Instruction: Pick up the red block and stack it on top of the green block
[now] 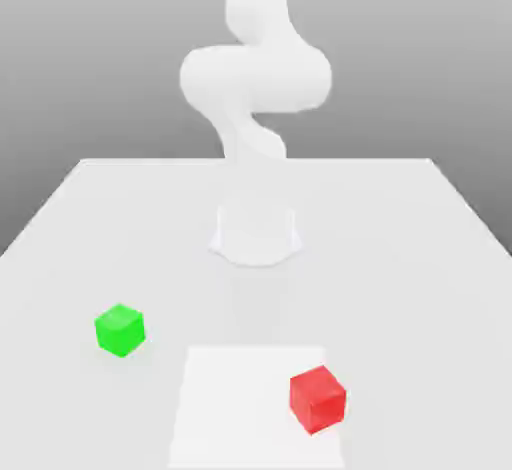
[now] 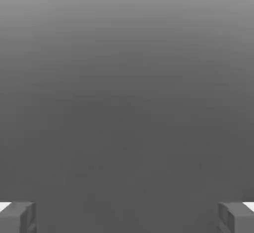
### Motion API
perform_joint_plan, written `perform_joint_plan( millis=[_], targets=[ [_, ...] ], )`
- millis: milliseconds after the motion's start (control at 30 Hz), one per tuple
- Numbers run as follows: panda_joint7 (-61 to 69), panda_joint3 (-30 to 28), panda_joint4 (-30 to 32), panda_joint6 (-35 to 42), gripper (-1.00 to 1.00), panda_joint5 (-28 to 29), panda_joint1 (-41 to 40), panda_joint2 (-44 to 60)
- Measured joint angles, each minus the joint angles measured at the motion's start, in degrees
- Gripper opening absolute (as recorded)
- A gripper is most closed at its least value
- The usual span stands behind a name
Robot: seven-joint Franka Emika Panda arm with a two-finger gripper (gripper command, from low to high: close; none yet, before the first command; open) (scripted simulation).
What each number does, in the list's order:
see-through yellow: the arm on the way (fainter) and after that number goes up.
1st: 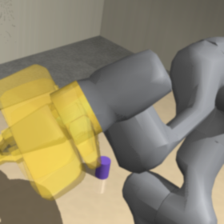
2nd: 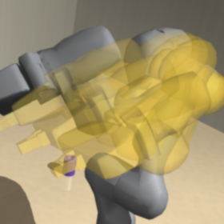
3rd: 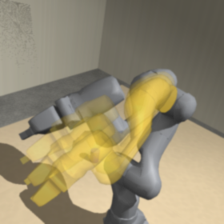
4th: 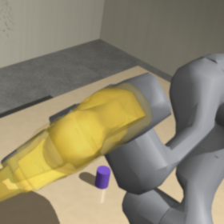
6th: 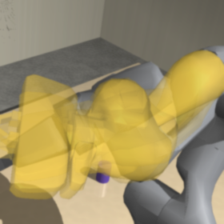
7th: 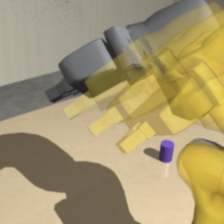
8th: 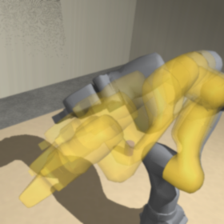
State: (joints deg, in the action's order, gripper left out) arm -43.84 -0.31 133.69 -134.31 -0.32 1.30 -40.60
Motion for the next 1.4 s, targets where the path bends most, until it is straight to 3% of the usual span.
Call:
perform_joint_plan(
  millis=[700,900,933,1167,1400],
  targets=[
    [14.97,0.97,16.02,-21.26,0.0,-0.11,7.97,43.96],
    [15.19,0.92,15.61,-30.83,0.0,0.93,8.07,56.41],
    [15.14,0.86,15.39,-32.17,-1.0,1.0,8.12,57.99],
    [15.0,0.89,15.37,-32.26,-1.0,1.17,8.07,58.14],
    [17.9,-0.71,18.19,-22.65,-1.0,1.71,5.39,45.61]
  ],
)
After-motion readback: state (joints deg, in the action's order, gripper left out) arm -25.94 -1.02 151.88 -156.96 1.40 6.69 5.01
